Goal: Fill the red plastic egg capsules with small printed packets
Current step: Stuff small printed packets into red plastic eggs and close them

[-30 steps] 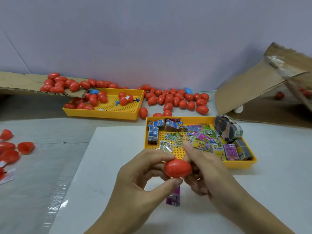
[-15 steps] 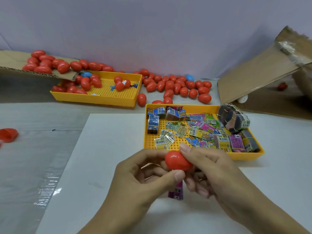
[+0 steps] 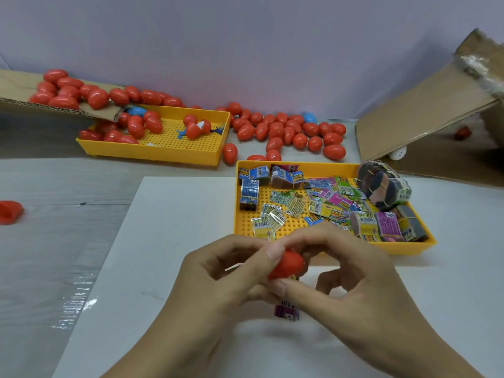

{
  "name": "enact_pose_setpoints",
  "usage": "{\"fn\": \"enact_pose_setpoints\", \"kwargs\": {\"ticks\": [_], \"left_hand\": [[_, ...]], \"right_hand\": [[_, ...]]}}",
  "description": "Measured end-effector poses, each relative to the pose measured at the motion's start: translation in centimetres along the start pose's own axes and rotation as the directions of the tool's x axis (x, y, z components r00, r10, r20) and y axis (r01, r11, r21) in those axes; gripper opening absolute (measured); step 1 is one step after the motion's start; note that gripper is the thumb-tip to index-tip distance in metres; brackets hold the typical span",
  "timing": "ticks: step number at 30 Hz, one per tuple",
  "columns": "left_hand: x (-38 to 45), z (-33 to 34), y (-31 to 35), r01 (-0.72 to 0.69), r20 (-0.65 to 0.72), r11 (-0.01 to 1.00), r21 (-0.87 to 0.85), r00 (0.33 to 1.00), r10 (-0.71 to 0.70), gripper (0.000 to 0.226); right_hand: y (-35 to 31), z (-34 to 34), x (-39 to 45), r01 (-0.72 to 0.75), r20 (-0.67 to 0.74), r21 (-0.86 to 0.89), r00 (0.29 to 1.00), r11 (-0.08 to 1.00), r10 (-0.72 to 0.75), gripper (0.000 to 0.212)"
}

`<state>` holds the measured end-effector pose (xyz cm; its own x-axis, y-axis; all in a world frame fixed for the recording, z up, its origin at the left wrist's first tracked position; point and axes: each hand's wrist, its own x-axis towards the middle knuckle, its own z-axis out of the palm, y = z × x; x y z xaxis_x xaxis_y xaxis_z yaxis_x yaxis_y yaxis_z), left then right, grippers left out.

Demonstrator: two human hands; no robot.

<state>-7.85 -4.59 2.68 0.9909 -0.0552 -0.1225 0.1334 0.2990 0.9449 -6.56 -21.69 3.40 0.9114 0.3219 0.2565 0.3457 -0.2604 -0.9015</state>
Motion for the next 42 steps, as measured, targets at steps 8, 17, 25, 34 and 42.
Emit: {"fn": "enact_pose_setpoints", "kwargs": {"ticks": [8, 17, 25, 34, 42], "left_hand": [[0.2, -0.8, -0.1, -0.068, 0.029, 0.997, 0.026, 0.997, 0.067, 0.043], [0.1, -1.0, 0.4, -0.058, 0.112, 0.996, 0.07, 0.992, 0.05, 0.045], [0.0, -0.2, 1.0, -0.013, 0.173, 0.998, -0.063, 0.985, 0.024, 0.031], [0.5, -0.8, 0.8, -0.083, -0.036, 0.991, -0.101, 0.996, 0.08, 0.048], [0.8, -1.0, 0.6, -0.066, -0.065, 0.989, -0.13, 0.996, 0.058, 0.046]], "right_hand": [[0.0, -0.4, 1.0, -0.305, 0.054, 0.28, 0.952, 0.91, 0.302, 0.039], [0.1, -0.5, 0.7, -0.102, -0.01, 0.307, 0.994, 0.946, 0.111, 0.028], [0.2, -0.8, 0.5, 0.063, -0.065, 0.125, 0.996, 0.99, -0.055, 0.026], [0.6, -3.2, 1.3, 0.037, 0.259, -0.393, 0.963, 0.919, 0.072, 0.032], [1.0, -3.0, 1.3, 0.061, 0.406, -0.603, 0.882, 0.795, 0.24, 0.045]]}}
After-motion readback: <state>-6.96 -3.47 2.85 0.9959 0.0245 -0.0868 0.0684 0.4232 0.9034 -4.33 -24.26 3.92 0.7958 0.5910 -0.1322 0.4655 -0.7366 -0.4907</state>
